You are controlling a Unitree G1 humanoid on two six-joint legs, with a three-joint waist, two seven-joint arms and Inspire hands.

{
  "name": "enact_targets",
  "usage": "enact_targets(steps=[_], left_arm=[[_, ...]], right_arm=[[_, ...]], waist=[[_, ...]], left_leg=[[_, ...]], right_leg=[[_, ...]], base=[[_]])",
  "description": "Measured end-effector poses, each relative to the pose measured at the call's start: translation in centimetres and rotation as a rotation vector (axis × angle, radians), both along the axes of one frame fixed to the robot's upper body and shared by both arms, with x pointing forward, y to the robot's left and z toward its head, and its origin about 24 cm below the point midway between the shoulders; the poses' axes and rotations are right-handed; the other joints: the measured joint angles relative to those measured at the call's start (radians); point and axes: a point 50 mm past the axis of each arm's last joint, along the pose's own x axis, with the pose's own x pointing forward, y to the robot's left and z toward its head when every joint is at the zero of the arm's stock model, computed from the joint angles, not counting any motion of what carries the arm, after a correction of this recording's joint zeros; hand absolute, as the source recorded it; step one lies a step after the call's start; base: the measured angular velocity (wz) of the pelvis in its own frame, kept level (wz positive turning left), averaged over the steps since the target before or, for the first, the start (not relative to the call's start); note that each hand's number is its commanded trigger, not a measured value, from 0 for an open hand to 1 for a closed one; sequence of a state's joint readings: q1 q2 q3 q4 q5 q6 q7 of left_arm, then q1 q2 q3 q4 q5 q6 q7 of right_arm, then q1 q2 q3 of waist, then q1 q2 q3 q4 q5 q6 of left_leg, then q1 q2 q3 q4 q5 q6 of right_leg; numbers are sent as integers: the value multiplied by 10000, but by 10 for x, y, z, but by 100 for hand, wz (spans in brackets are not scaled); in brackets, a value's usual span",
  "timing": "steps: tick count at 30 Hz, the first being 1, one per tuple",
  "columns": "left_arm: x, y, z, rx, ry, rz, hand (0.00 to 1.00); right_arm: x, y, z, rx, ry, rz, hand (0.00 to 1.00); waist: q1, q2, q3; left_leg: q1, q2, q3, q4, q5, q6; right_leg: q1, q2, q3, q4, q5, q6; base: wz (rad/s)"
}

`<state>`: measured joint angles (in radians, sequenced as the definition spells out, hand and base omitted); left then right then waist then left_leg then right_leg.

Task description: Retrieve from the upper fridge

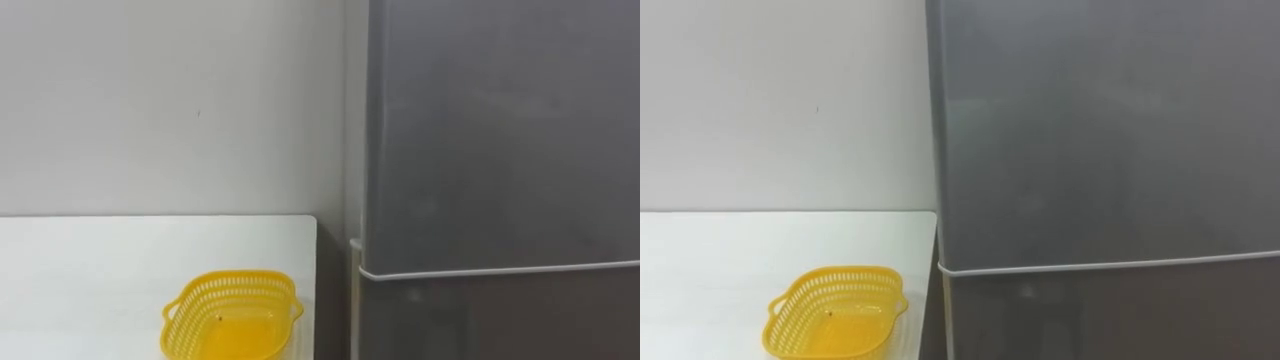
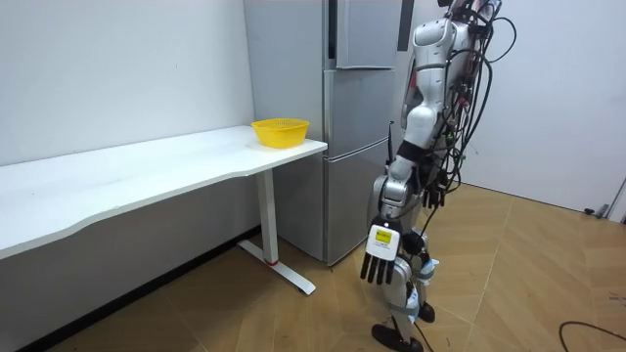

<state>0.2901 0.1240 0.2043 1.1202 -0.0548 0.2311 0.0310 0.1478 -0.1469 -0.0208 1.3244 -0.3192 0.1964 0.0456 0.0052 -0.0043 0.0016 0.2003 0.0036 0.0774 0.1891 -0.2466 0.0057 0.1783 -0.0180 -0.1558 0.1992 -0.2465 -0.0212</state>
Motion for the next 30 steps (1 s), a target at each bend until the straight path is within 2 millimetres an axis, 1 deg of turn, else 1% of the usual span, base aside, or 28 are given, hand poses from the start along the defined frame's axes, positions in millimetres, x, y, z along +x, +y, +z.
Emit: enact_targets(steps=[3,7,9,10,12,14,16,17,20,21,22,23,25,26,27,28,29,30], left_arm=[[-3,4,1,469,-201,1067,0],[2,7,2,800,-674,2814,0],[4,8,2,935,-793,3082,0],[7,10,2,1104,-910,3284,0],[14,16,4,1389,-1256,3567,0],[24,23,8,1681,-1796,3737,0],[41,33,14,2146,-2742,3727,0],[45,35,16,2241,-2968,3726,0],[69,46,25,2613,-4002,3555,0],[83,50,32,2852,-4549,3460,0],[97,53,38,3123,-5144,3386,0],[101,55,42,3287,-5416,3362,0],[121,62,58,3982,-6453,3313,0],[126,64,64,4143,-6761,3296,0],[138,67,76,4456,-7462,3281,0],[148,69,87,4799,-8137,3280,0],[156,71,96,5089,-8685,3309,0],[160,71,100,5218,-8916,3338,0]], right_arm=[[0,0,0,-10,-14,-40,0],[3,-1,0,-35,-82,-22,0],[3,-1,0,-36,-98,-5,0],[3,-1,0,-33,-97,-4,0],[2,-2,0,-33,-89,-144,0],[4,-3,1,-57,-210,-397,0],[6,-5,1,-74,-377,-358,0],[6,-5,1,-76,-428,-338,0],[10,-6,1,-4,-603,-224,0],[11,-7,1,27,-653,-265,0],[12,-11,2,1,-769,-370,0],[13,-13,3,-51,-831,-457,0],[16,-20,5,-184,-1126,-483,0],[16,-21,6,-205,-1176,-464,0],[17,-23,6,-249,-1263,-419,0],[19,-25,7,-277,-1377,-380,0],[21,-26,7,-300,-1478,-336,0],[22,-27,8,-307,-1532,-319,0]], waist=[[-1,35,1],[41,133,1],[83,165,-7],[188,178,-6],[252,188,-12],[289,187,-16],[316,178,-17],[324,185,-22],[295,207,-28],[304,258,-63],[325,233,-36],[326,243,-40],[304,284,-52],[299,302,-58],[300,237,-27],[307,254,-34],[306,220,-10],[301,216,-6]], left_leg=[[-23,0,-2,-5,0,0],[-20,0,-33,-13,0,0],[-32,1,-31,-12,0,0],[-49,6,-29,-13,0,0],[-71,7,-30,-15,0,0],[-134,2,-81,-19,0,0],[-159,-7,-129,-17,1,1],[-156,-9,-128,-16,1,1],[-197,-7,-178,4,1,1],[-249,-19,-251,20,1,1],[-246,-18,-252,20,2,1],[-244,-19,-254,20,2,1],[-220,-19,-285,18,2,1],[-221,-18,-293,18,2,1],[-220,-12,-269,10,3,0],[-226,-7,-245,1,3,0],[-253,-9,-257,-4,3,0],[-263,-11,-257,-6,3,0]], right_leg=[[21,-13,-113,-13,0,1],[12,-15,-137,22,0,0],[-33,-17,-132,45,-1,-1],[-67,-14,-123,54,-1,-1],[-90,-13,-122,65,-2,0],[-152,-14,-150,81,1,2],[-186,-38,-240,120,1,3],[-178,-40,-239,122,1,3],[-158,-40,-317,75,12,-1],[-197,-48,-360,79,12,-1],[-222,-47,-359,79,13,-1],[-214,-47,-359,78,13,-1],[-199,-45,-354,73,13,-1],[-200,-42,-355,74,13,-2],[-200,-31,-340,108,14,-3],[-208,-6,-323,131,14,-4],[-211,-12,-321,131,11,-6],[-215,-12,-313,131,8,-7]], base=[[9],[2],[0],[0],[0],[7],[8],[0],[5],[11],[8],[0],[0],[0],[0],[-3],[0],[-4]])
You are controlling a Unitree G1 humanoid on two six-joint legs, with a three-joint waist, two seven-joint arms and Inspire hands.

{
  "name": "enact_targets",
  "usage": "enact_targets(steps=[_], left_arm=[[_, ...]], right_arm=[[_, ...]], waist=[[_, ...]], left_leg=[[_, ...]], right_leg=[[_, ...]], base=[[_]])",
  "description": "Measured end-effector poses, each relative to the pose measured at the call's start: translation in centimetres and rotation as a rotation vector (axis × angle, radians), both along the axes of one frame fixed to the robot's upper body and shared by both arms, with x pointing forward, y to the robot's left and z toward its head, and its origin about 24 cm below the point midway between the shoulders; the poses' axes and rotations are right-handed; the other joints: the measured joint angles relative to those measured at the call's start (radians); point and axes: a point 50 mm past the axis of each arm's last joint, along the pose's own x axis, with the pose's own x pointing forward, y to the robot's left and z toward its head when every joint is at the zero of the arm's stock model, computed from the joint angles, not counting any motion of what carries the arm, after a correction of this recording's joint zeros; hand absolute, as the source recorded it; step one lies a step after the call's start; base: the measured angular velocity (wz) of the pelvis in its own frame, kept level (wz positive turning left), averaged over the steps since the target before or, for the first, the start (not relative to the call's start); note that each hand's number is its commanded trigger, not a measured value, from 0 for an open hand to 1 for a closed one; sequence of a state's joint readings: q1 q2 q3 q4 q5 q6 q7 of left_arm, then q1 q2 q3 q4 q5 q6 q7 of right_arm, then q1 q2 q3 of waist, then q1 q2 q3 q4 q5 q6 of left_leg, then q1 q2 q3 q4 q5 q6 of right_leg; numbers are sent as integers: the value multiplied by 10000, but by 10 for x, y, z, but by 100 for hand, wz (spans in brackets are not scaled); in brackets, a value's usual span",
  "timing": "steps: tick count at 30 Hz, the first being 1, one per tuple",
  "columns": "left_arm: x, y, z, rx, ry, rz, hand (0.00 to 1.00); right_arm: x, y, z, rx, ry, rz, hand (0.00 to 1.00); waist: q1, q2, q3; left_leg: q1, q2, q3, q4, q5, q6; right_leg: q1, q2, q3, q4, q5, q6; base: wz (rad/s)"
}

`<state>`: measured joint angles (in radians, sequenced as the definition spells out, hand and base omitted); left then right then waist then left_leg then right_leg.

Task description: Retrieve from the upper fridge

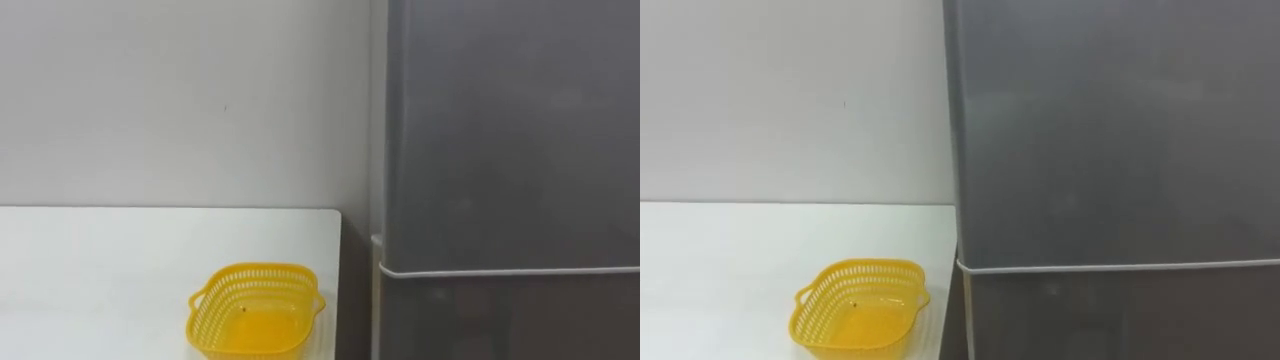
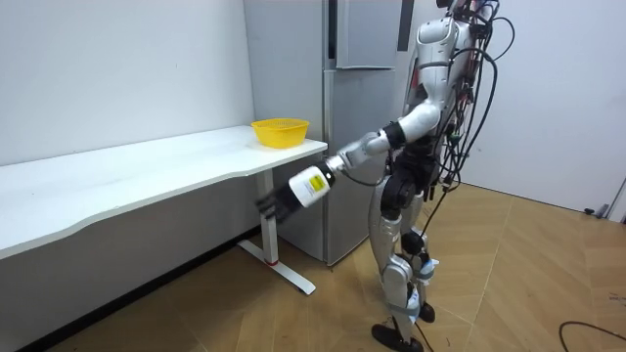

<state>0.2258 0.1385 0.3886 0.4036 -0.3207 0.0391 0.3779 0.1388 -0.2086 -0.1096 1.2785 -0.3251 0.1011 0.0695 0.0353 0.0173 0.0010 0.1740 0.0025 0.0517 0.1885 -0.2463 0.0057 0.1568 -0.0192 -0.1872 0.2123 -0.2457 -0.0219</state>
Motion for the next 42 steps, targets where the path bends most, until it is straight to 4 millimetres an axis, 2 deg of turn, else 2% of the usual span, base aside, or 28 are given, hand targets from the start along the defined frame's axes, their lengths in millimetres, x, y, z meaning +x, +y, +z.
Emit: enact_targets(steps=[4,6,7,9,13,20,25,32,35,38,42], left_arm=[[22,2,37,704,-1802,280,0],[30,2,53,991,-2615,214,0],[34,1,63,980,-3165,182,0],[39,-1,76,902,-3906,78,0],[49,-8,108,1230,-5399,-601,0],[56,-18,158,2138,-7398,-1723,0],[64,-22,172,2288,-8142,-2500,0],[62,-36,204,2281,-9909,-3640,0],[65,-46,214,2274,-10420,-4324,0],[70,-57,223,2258,-10881,-5177,0],[72,-69,231,2296,-11149,-6334,0]], right_arm=[[4,1,0,252,-202,146,0],[4,1,0,338,-150,265,0],[4,2,0,356,-53,437,0],[0,3,0,393,75,446,0],[-7,7,-2,605,270,306,0],[-14,9,-3,850,542,276,0],[-16,10,-3,987,603,257,0],[-22,9,-2,1119,764,188,0],[-22,10,-2,1130,767,198,0],[-21,9,-2,1090,741,205,0],[-20,9,-2,1063,756,282,0]], waist=[[1,-97,-5],[6,-146,-49],[9,-230,-11],[9,-188,-32],[-17,-308,22],[-175,-237,45],[-334,-60,56],[-564,-93,72],[-670,-68,22],[-706,-46,9],[-883,-77,55]], left_leg=[[-86,1,20,-2,0,0],[-111,1,14,-3,1,-1],[-89,-2,-4,-4,1,-1],[-48,0,-7,-6,1,-1],[19,6,-29,-8,1,-1],[17,10,-5,13,0,-1],[40,18,11,30,0,-1],[40,26,30,30,1,-1],[6,28,31,30,1,-1],[11,27,34,22,1,-1],[7,40,169,5,1,-1]], right_leg=[[-119,16,61,-70,-3,0],[-145,35,54,-38,2,-3],[-145,45,57,-2,2,-3],[-119,46,62,-10,3,-2],[4,36,-63,-86,13,-7],[10,17,-1,-84,16,-10],[3,14,8,-71,23,-17],[-40,26,143,-86,19,-18],[-103,36,196,-68,31,-20],[-114,63,217,-64,50,-23],[-95,57,276,-68,79,-24]], base=[[-2],[0],[0],[-2],[2],[0],[1],[-3],[-5],[-3],[-4]])
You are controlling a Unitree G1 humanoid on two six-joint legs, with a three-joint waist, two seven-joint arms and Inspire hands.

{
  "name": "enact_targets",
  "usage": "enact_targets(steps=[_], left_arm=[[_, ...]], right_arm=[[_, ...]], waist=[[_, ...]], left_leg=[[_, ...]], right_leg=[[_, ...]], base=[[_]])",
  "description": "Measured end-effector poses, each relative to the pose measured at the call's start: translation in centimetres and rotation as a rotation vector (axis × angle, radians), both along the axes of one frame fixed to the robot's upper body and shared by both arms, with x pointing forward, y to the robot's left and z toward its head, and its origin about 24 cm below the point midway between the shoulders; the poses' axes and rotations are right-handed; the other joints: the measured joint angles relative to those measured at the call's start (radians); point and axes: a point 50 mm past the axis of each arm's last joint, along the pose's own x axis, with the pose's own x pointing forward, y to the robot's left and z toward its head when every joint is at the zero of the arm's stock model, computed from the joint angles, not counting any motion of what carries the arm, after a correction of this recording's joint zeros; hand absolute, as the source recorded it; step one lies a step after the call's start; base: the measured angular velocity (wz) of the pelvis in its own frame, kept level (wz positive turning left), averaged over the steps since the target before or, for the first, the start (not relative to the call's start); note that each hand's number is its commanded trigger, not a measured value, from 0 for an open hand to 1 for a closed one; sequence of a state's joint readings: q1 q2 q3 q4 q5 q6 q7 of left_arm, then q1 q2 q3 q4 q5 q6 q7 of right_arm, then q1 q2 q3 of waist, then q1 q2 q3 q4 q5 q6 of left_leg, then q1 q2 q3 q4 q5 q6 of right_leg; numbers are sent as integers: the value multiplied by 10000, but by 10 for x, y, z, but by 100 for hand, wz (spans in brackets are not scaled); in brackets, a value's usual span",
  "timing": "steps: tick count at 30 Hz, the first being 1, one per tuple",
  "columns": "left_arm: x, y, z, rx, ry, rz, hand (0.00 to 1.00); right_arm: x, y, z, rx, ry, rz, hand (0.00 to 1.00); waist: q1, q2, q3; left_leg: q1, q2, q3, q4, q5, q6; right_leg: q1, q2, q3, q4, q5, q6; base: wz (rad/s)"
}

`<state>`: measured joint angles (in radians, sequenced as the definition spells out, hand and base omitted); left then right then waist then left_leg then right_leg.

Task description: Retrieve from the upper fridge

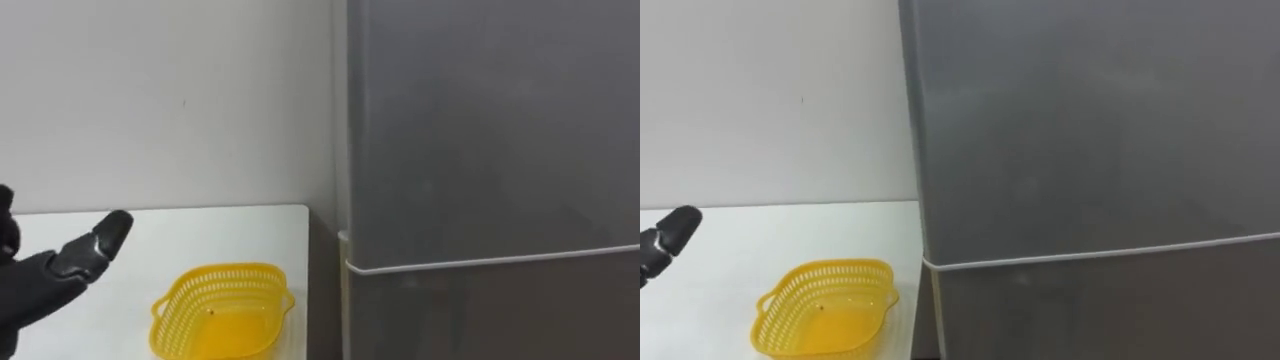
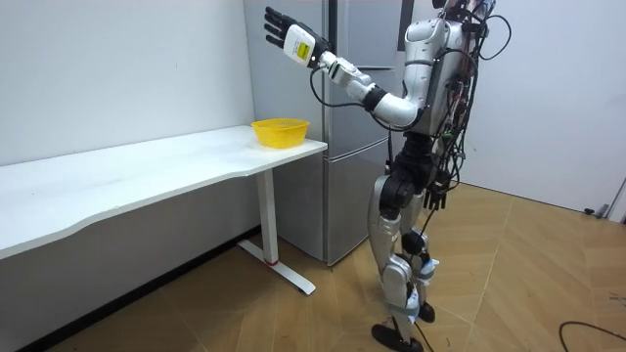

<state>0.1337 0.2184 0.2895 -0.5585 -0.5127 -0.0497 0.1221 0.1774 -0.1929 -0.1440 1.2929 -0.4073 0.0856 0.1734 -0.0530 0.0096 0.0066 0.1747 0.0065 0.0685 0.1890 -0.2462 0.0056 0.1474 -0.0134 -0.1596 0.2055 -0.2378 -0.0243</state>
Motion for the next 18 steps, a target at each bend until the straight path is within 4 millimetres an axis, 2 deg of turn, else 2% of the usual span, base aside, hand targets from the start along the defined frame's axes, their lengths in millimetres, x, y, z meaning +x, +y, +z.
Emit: enact_targets(steps=[4,10,14,16,18], left_arm=[[7,-13,7,349,-395,-1025,0],[15,-42,2,833,-284,-3101,0],[16,-55,-2,1107,-135,-4186,0],[18,-64,-2,1284,-112,-4909,0],[19,-68,-2,1433,-101,-5332,0]], right_arm=[[4,0,0,-30,-3,305,0],[11,-1,-1,-269,-131,363,0],[15,0,-1,-215,-207,375,0],[16,1,-1,-204,-133,355,0],[18,1,-1,-221,-155,363,0]], waist=[[-134,-27,12],[-466,-13,27],[-557,70,25],[-570,114,55],[-612,146,40]], left_leg=[[-62,17,130,2,0,0],[-60,18,211,3,0,0],[-76,36,306,9,0,0],[-103,45,354,5,0,0],[-133,44,373,5,0,0]], right_leg=[[-50,-9,66,-1,5,-6],[-83,4,176,-8,22,3],[-190,10,251,24,36,-9],[-289,18,319,99,36,-10],[-347,18,335,131,35,-10]], base=[[-6],[-5],[-8],[-9],[-6]])
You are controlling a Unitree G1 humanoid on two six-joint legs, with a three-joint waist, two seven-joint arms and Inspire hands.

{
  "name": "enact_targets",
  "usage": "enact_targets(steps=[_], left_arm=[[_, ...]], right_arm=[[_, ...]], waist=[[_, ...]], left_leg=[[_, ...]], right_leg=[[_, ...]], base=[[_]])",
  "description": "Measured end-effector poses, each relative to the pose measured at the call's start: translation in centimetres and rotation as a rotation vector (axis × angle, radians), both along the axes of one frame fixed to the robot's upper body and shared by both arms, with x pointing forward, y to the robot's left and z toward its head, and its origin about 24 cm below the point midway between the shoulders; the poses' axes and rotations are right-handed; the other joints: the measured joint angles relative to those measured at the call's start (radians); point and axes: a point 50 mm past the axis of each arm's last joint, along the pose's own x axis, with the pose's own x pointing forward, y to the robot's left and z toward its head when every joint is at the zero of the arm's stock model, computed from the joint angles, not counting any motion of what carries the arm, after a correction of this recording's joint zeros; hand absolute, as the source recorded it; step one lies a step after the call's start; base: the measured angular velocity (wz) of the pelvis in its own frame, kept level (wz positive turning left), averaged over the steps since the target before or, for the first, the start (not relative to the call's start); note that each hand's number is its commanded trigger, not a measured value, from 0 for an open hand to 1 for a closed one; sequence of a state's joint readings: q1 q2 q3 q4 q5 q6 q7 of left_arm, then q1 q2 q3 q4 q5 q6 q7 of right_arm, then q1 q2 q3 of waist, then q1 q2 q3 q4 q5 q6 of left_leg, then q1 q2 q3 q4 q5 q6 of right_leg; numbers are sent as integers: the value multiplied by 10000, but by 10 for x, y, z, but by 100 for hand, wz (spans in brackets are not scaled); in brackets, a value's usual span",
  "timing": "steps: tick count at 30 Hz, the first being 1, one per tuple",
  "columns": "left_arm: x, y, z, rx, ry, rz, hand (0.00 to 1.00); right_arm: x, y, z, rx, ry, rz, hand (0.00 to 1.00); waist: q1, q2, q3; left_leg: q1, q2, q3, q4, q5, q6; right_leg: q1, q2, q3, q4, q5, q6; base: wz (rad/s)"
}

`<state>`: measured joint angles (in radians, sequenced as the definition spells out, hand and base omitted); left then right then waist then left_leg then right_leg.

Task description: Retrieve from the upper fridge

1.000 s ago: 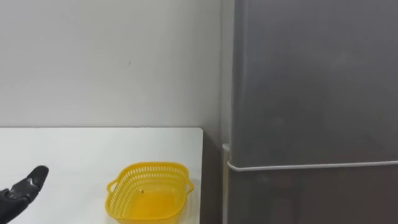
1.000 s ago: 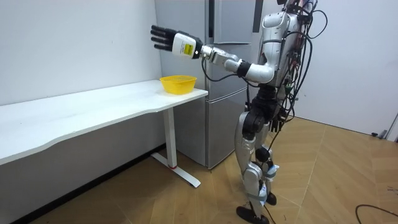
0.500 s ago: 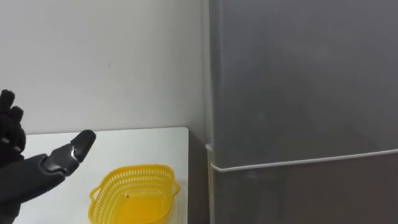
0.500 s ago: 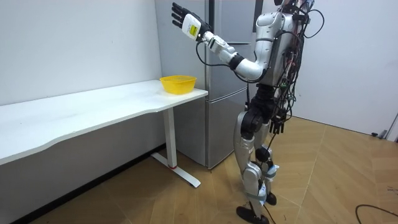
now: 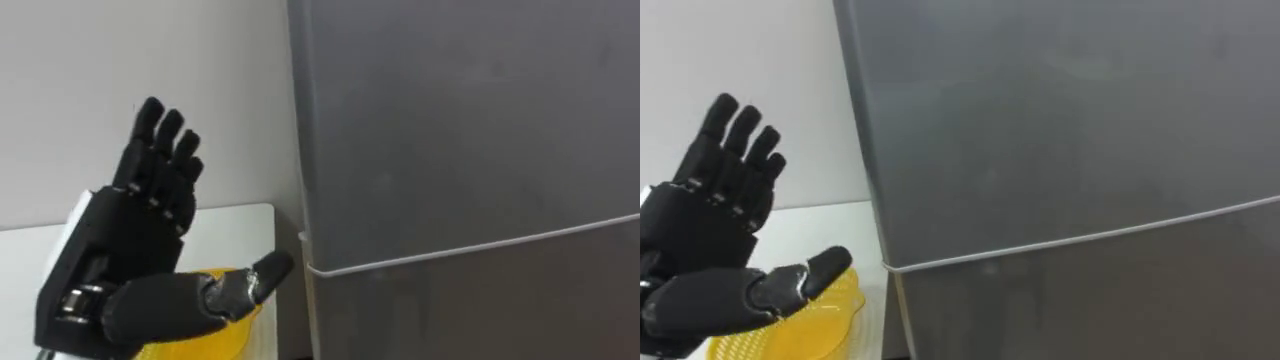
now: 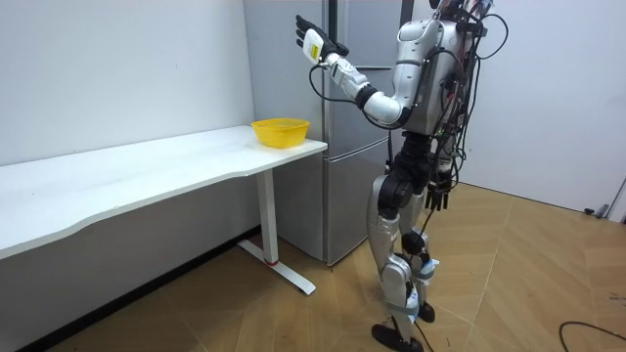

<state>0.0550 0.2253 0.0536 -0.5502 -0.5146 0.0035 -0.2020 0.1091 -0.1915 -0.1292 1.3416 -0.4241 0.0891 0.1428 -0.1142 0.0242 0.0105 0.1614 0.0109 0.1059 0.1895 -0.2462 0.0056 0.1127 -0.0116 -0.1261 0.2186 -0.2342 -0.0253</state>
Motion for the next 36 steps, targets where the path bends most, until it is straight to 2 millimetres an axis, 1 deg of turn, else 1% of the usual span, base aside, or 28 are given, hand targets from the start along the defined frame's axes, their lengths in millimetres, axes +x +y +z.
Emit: enact_targets(steps=[5,8,10,13,17,24,25,26,27,30,33,34,36], left_arm=[[0,-4,-1,459,65,-783,0],[0,-8,-2,619,108,-1192,0],[0,-11,-3,727,158,-1537,0],[0,-13,-3,931,166,-1839,0],[0,-16,-2,1064,148,-2056,0],[0,-17,-3,1076,202,-2125,0],[0,-17,-3,1078,210,-2126,58],[0,-17,-3,1078,213,-2126,94],[0,-17,-3,1080,221,-2129,100],[1,-17,-3,1082,239,-2117,100],[1,-12,-2,1030,256,-1802,100],[2,-10,-2,988,248,-1631,97],[2,-7,-1,994,197,-1529,38]], right_arm=[[3,0,0,-87,-40,-43,0],[1,-1,0,-216,-27,-329,0],[0,-2,0,-232,60,-399,0],[0,-2,0,-187,64,-414,0],[0,-4,1,-179,96,-436,0],[0,-4,1,-75,139,-438,0],[0,-4,1,-76,161,-438,0],[0,-4,1,-80,178,-444,0],[-1,-4,1,-83,238,-457,0],[-1,-4,1,-32,299,-362,0],[0,-4,1,-16,314,-215,0],[0,-4,1,-20,299,-206,0],[1,-4,1,-21,283,-198,0]], waist=[[-188,4,-4],[-215,35,-41],[-216,83,-83],[-219,115,-103],[-275,121,-106],[-272,139,-102],[-272,148,-103],[-272,151,-103],[-270,156,-102],[-239,182,-94],[-201,188,-89],[-196,190,-85],[-189,187,-84]], left_leg=[[-14,3,19,1,0,0],[-4,7,87,3,0,0],[22,30,255,3,0,0],[58,103,304,0,0,0],[59,108,305,-2,0,-1],[59,109,304,-6,0,-1],[59,109,305,-6,0,-1],[59,108,305,-6,0,-1],[62,108,305,-7,0,-1],[81,119,305,-8,0,-1],[76,123,303,-13,0,-1],[73,124,302,-18,0,-1],[74,122,300,-20,0,-1]], right_leg=[[-29,1,17,13,0,0],[-30,13,102,5,0,0],[-31,12,134,9,2,1],[-24,28,207,12,9,-8],[-7,32,198,-8,12,-13],[18,30,163,-33,17,-11],[18,30,162,-36,17,-11],[19,29,161,-39,18,-11],[34,32,160,-58,20,-9],[92,56,146,-151,65,-7],[94,55,122,-151,66,-7],[94,53,112,-153,66,-7],[102,48,103,-155,66,-6]], base=[[0],[-5],[-8],[-8],[0],[1],[0],[0],[0],[0],[0],[3],[0]])
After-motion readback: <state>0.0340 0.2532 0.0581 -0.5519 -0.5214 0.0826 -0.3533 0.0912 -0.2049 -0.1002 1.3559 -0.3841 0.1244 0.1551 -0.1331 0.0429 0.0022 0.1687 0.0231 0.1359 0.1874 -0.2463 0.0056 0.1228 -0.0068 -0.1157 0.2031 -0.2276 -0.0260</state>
